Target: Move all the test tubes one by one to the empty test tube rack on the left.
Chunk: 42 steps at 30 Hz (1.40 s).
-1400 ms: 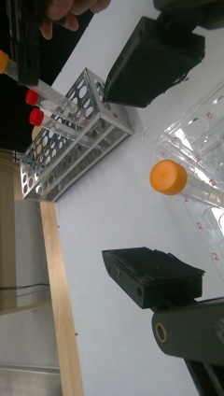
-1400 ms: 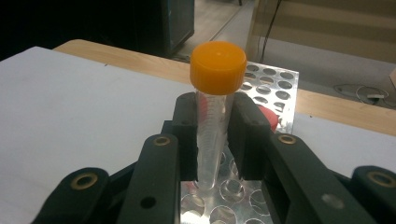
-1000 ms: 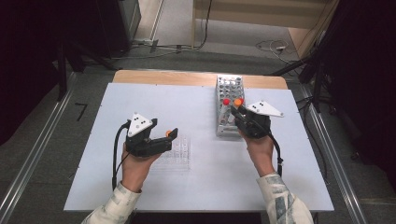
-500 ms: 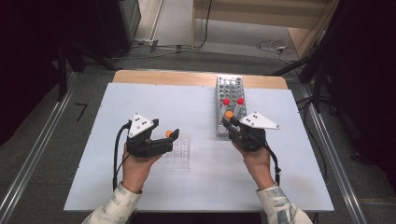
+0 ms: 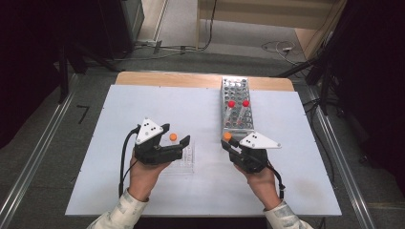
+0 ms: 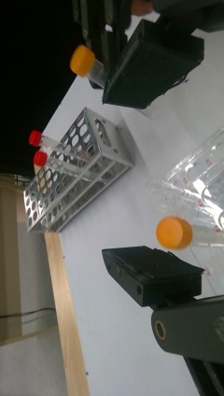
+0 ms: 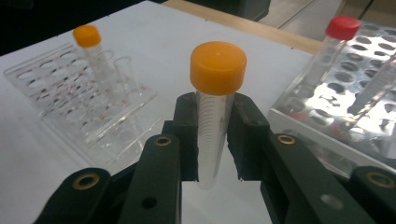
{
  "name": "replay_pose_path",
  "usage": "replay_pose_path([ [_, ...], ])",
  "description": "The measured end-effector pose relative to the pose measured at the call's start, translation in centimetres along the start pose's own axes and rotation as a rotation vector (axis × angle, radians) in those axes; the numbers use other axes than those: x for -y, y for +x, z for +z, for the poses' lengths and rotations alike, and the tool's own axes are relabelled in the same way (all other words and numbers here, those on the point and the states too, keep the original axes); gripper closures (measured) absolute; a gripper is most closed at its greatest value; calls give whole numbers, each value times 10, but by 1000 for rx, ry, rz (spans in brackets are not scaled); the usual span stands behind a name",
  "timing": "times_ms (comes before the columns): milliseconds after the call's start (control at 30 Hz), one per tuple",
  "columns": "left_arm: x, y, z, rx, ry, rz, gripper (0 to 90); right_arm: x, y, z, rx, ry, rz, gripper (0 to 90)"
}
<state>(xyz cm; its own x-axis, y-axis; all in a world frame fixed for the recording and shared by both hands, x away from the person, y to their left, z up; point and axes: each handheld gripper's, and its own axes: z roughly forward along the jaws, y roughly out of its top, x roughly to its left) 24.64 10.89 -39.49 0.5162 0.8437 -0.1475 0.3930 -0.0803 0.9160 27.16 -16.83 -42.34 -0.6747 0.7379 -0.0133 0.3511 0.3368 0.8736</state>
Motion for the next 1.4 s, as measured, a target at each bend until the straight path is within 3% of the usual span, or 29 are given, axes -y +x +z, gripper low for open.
replay_pose_path([
  [233,1,-21,6,57,10,33,228,6,17,8,-39,19,-27,715],
  [533,7,-40,19,134,58,79,345,8,34,11,-82,27,-63,714],
  [767,10,-45,26,189,60,89,543,7,39,11,-96,26,-80,714],
  [1067,10,-49,32,217,67,98,678,3,44,7,-103,5,-98,714],
  [1267,8,-49,30,217,56,98,694,1,44,4,-108,2,-94,707],
  [1400,4,-47,24,220,35,89,696,-1,42,4,-145,5,-91,548],
])
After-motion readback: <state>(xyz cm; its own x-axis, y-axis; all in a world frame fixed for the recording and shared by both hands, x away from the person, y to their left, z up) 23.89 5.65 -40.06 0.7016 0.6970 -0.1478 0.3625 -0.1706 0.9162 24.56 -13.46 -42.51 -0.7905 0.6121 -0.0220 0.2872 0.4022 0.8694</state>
